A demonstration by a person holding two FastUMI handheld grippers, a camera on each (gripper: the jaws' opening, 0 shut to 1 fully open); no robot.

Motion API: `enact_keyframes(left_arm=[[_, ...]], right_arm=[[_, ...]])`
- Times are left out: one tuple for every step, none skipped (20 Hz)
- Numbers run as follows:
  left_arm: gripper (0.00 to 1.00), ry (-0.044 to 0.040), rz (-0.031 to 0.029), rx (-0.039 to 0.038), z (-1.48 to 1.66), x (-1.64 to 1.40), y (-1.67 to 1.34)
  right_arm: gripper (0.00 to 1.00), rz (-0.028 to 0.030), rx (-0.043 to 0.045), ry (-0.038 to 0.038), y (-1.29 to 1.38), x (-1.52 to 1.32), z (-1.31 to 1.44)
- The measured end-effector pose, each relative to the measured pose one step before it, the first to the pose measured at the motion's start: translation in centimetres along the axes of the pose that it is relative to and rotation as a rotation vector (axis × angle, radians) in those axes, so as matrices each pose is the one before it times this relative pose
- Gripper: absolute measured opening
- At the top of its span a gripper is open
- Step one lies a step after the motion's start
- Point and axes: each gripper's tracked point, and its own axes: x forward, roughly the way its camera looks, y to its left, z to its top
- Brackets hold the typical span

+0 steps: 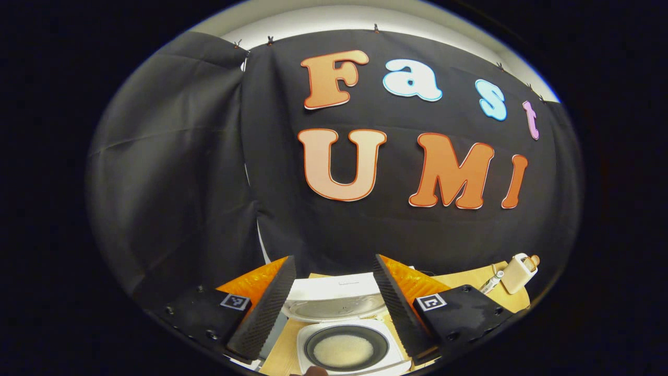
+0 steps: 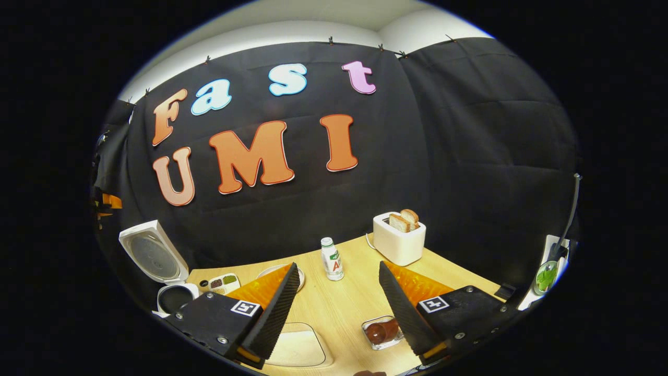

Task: Close the left gripper, press the button to open the rice cooker; take a wooden spoon from the chopstick holder with the right hand, scoop a spoonful of rice and pour it into the rice cooker, then put the wooden spoon back into the chopstick holder.

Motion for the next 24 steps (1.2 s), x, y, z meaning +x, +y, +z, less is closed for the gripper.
enact_keyframes(left_arm=[[0.99,0.02164,-0.01519,-0.02273,-0.559,1.278,-0.702],[0.99,0.01624,-0.00691,-0.01524,-0.514,1.040,-0.427],[0.99,0.00568,0.00304,-0.00044,-0.151,1.098,-0.112],[1.00,0.00782,0.00758,0.01202,-0.259,0.909,-0.058],[1.00,0.01481,0.01333,0.01747,-0.599,0.691,-0.132],[1.00,0.02351,0.01344,0.00518,-0.427,0.678,0.069],[1.00,0.02591,0.00415,-0.00876,-0.764,0.364,-0.034],[1.00,0.00752,-0.01023,-0.02307,-0.249,0.365,-0.156],[1.00,0.00105,-0.00293,-0.02192,-0.049,0.463,0.394],[1.00,0.00320,0.00917,-0.01140,0.130,0.268,0.548],[1.00,0.00911,0.01326,-0.00405,-0.642,0.344,0.416],[1.00,0.01358,-0.00011,-0.00795,-0.511,0.148,0.222],[1.00,-0.01420,0.00741,0.00888,0.077,-0.161,0.213],[1.00,-0.00183,0.00622,0.01340,-0.140,-0.161,0.201],[1.00,-0.00440,-0.00088,0.01728,-0.334,-0.429,-0.058],[1.00,0.00139,-0.00191,0.02751,-0.333,-0.385,-0.148],[1.00,-0.00986,-0.00025,0.00751,-0.170,-0.588,-0.076],[1.00,-0.00313,-0.01095,-0.00941,-0.260,-0.482,-0.264],[1.00,-0.00376,-0.00348,-0.00827,-0.168,-0.636,-0.061],[1.00,-0.00182,-0.00282,-0.00625,-0.182,-0.247,-0.026],[1.00,0.00172,-0.00085,-0.00461,-0.399,-0.481,-0.018],[1.00,0.00295,-0.00080,-0.00268,-0.485,-0.727,-0.040],[1.00,0.00236,0.00195,0.00104,-0.642,-1.066,-0.114],[1.00,0.00500,0.00125,0.00752,-0.685,-0.761,-0.167]], right_arm=[[0.95,-0.00722,0.00077,0.00245,-0.272,-0.108,-0.034],[0.95,-0.00850,-0.00011,0.00318,-0.346,0.002,-0.113],[0.95,-0.00735,0.00010,0.00506,-0.255,-0.043,-0.155],[0.95,-0.00361,0.00118,0.00650,-0.159,-0.015,-0.183],[0.95,-0.00006,0.00183,0.00551,-0.086,0.034,-0.228],[0.95,0.00049,0.00241,0.00640,-0.059,0.032,-0.199],[0.95,0.00399,0.00261,0.00826,0.028,0.057,-0.215],[0.95,0.00588,0.00179,0.00752,0.013,0.134,-0.319],[0.95,0.00450,-0.00062,0.00734,0.066,0.082,-0.170],[0.95,0.00348,-0.00117,0.00661,0.026,0.190,-0.216],[0.95,0.00652,-0.00108,0.00436,0.046,0.167,-0.119],[0.95,0.00842,-0.00254,0.00393,0.223,0.030,-0.054],[0.95,0.00886,-0.00367,0.00363,0.197,0.130,-0.066],[0.95,0.00687,-0.00338,0.00415,0.125,0.136,-0.116],[0.95,0.00693,-0.00209,0.00607,0.063,0.092,-0.083],[0.95,0.00733,0.00089,0.00834,0.099,0.112,-0.193],[0.95,0.01288,0.00267,0.00990,0.217,0.059,-0.296],[0.95,0.01127,0.00244,0.00357,0.090,-0.350,-0.131],[0.95,0.01156,-0.00057,0.00528,0.124,0.094,-0.172],[0.95,0.00806,-0.00414,0.00499,-0.085,0.080,-0.191],[0.95,0.00613,-0.00507,0.00578,-0.101,0.009,-0.260],[0.95,0.00858,-0.00411,0.00620,-0.072,0.000,-0.214],[0.95,0.00836,-0.00056,0.00452,-0.167,0.053,-0.142],[0.95,0.01044,0.00235,0.00561,-0.121,-0.020,-0.105]])
